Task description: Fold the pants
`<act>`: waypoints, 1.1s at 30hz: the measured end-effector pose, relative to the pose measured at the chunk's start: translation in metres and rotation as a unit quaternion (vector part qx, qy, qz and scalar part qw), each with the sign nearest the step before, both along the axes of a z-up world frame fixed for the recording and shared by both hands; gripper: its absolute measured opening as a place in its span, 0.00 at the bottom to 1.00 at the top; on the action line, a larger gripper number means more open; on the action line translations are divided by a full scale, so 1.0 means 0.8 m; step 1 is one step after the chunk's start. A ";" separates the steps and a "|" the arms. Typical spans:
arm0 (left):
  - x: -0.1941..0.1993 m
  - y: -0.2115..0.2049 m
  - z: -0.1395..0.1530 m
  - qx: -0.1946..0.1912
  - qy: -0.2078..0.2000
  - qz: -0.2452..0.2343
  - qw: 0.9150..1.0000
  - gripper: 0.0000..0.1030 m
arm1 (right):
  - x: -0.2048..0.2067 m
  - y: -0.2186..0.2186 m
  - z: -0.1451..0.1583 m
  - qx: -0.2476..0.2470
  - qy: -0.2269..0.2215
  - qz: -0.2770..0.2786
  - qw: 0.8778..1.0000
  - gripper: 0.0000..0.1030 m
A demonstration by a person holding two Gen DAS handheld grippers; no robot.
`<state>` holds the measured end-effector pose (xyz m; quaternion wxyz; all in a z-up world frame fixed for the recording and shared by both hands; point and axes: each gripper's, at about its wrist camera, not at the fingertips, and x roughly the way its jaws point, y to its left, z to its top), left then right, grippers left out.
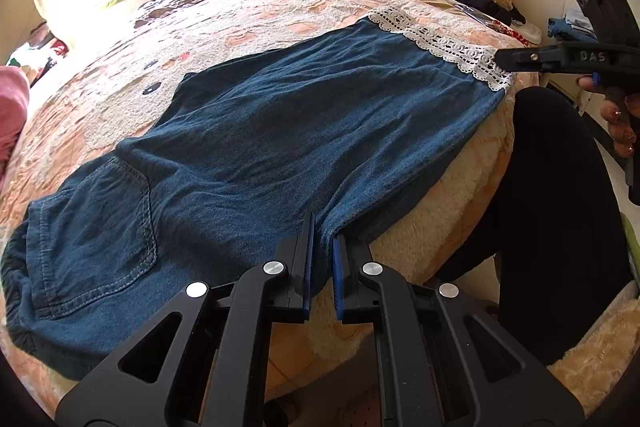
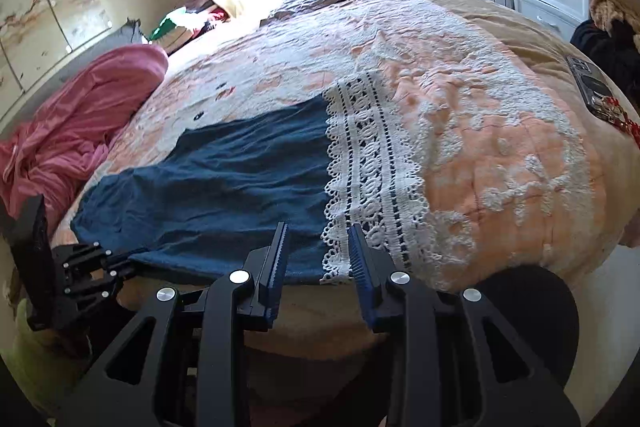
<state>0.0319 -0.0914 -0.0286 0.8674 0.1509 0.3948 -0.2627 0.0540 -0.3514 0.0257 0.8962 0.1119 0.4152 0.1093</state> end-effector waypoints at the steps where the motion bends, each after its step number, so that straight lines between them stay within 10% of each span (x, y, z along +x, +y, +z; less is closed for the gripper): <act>1: -0.001 0.001 0.000 0.001 0.001 0.001 1.000 0.03 | 0.004 0.004 -0.004 -0.015 0.007 0.002 1.000 0.29; 13: -0.017 0.023 0.014 -0.031 0.009 0.008 0.999 0.13 | 0.024 -0.016 -0.040 0.023 0.045 -0.019 0.999 0.28; 20: -0.029 0.076 0.055 -0.037 -0.027 0.063 0.997 0.37 | 0.010 -0.017 -0.022 0.029 0.022 -0.012 0.999 0.36; 33: 0.037 0.213 0.050 0.012 -0.017 0.305 0.952 0.75 | 0.044 0.040 0.007 -0.019 -0.008 0.052 0.998 0.44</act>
